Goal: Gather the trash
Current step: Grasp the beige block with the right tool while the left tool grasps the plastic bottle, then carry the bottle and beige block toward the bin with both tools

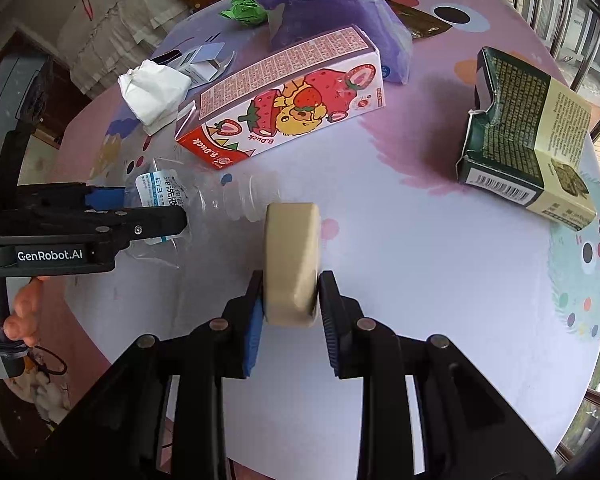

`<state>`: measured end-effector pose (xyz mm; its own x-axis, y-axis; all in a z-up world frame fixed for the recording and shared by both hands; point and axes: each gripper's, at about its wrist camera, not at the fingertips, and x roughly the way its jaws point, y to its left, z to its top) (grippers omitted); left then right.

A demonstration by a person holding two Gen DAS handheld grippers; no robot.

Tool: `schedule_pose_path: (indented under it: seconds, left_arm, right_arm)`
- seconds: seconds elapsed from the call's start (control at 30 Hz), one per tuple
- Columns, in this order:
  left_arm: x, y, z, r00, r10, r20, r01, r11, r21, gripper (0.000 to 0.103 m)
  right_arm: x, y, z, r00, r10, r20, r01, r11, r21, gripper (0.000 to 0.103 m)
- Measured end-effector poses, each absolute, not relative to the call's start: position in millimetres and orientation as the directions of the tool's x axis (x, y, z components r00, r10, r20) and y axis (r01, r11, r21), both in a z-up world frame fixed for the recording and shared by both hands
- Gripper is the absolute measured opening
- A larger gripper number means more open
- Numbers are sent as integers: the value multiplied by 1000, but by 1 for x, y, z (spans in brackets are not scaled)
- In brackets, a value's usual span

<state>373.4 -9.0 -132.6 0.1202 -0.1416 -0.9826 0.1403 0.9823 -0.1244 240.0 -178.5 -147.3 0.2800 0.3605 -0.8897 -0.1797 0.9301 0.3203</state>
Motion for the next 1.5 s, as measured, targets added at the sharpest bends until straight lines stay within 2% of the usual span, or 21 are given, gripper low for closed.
schedule_pose_path:
  seconds: [0.03, 0.1, 0.5, 0.77, 1.2, 1.5]
  left_arm:
    - [372, -11, -131, 129, -141, -982, 146, 982, -122, 48]
    - [369, -13, -129, 148, -122, -981, 138, 985, -102, 43]
    - [313, -18, -106, 266, -51, -963, 35, 998, -44, 42]
    - [249, 28, -81, 327, -43, -944, -18, 998, -52, 42]
    - [116, 71, -67, 353, -138, -925, 50, 990, -129, 41]
    - [36, 66, -103, 287, -125, -950, 135, 987, -90, 41]
  right_arm:
    - [239, -176, -148, 280, 360, -890, -180, 930, 320, 23]
    - [237, -173, -148, 280, 362, -889, -182, 929, 322, 23]
    - [208, -160, -135, 287, 389, -876, -199, 918, 343, 22]
    - [162, -144, -121, 320, 368, -873, -195, 927, 319, 22]
    - [21, -102, -107, 380, 313, -870, -111, 950, 293, 22]
    - [-72, -90, -142, 338, 276, -900, -18, 958, 287, 22]
